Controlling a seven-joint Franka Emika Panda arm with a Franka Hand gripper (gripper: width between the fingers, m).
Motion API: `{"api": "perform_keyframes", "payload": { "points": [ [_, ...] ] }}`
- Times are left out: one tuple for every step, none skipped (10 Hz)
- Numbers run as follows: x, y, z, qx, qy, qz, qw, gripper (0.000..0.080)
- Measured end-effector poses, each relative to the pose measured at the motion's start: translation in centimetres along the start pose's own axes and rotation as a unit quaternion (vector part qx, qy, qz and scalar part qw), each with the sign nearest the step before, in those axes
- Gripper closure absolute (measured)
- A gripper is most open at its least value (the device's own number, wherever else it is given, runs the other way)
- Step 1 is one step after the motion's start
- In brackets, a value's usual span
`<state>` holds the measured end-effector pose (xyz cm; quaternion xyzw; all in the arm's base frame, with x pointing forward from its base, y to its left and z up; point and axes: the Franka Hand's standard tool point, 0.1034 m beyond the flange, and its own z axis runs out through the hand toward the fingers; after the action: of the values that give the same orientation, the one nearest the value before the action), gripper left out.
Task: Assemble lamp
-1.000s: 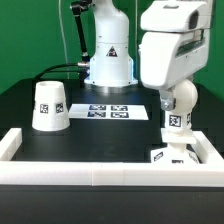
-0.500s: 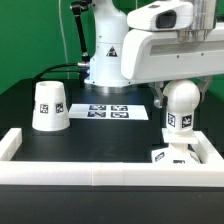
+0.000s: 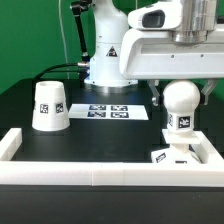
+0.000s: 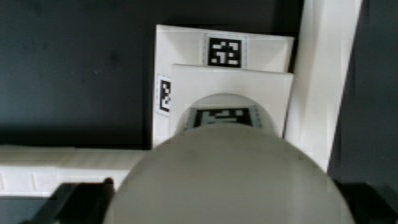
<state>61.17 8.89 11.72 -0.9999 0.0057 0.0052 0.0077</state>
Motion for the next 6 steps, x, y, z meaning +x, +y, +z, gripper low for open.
{"api": "perform_keyframes", "payload": {
  "points": [
    [-0.01, -0.02, 0.0, 0.0, 0.0, 0.023, 1.0, 0.022],
    [-0.03, -0.13, 0.01, 0.001, 0.0, 0.082, 0.997, 0.022],
    [-0.15, -0.47, 0.04, 0.0, -0.002, 0.153, 0.988, 0.022],
    [-0.4, -0.6, 0.11, -0.001, -0.012, 0.2, 0.98, 0.022],
    [-0.21, -0.6, 0.09, 0.004, -0.019, 0.262, 0.965, 0.022],
    [-0.12, -0.51, 0.06, 0.007, -0.024, 0.305, 0.952, 0.022]
  ]
}}
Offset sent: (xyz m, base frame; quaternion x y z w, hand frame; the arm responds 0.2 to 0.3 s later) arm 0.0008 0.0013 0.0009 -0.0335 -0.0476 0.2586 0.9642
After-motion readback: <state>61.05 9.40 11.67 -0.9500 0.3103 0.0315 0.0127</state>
